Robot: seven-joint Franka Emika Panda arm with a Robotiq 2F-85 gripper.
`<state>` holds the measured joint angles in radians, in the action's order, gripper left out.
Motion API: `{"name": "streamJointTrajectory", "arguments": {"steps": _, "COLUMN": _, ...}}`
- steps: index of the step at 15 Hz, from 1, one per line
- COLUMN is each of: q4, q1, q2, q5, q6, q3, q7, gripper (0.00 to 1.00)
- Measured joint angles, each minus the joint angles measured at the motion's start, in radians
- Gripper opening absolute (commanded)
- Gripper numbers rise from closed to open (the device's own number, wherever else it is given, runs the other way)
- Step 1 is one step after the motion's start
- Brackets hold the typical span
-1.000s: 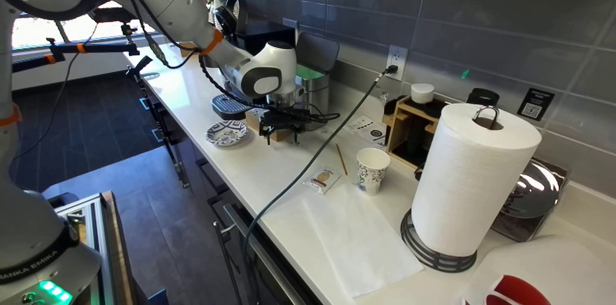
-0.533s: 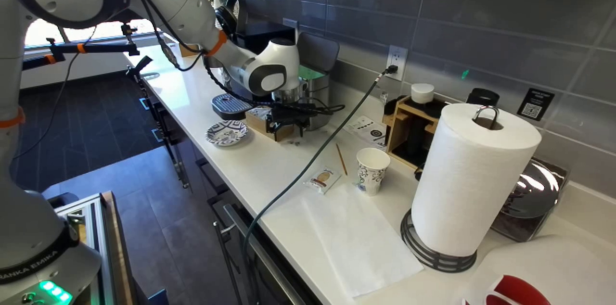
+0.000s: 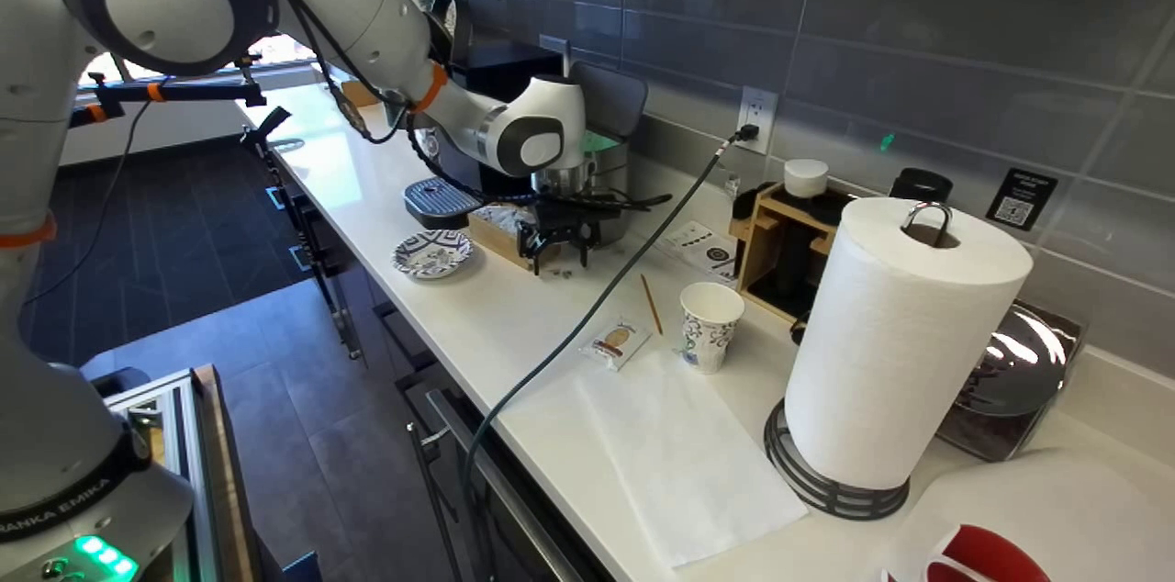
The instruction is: Move the white sachets to blue and white bowl
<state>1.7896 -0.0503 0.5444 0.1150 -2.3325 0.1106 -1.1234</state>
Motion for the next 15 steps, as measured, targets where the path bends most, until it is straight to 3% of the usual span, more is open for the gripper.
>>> {"name": "streamJointTrajectory", "arguments": {"steps": 1, "q4": -0.006, "q1": 0.000, "q2": 0.009, "q5": 0.001, "q6": 0.000, "q3": 0.000, "q7": 0.000, "gripper": 0.83}}
{"name": "streamJointTrajectory", "arguments": {"steps": 4, "q4": -0.017, "q1": 0.000, "q2": 0.029, "q5": 0.001, "q6": -0.002, "q3": -0.002, "q7": 0.000, "gripper": 0.46}}
{"name": "streamJointTrajectory", "arguments": {"steps": 10, "q4": -0.039, "q1": -0.002, "q2": 0.030, "q5": 0.001, "q6": -0.003, "q3": -0.007, "q7": 0.003, "gripper": 0.02}}
{"name": "streamJointTrajectory", "arguments": {"steps": 15, "q4": -0.040, "q1": -0.001, "q2": 0.031, "q5": 0.001, "q6": -0.003, "q3": -0.008, "q7": 0.011, "gripper": 0.01}}
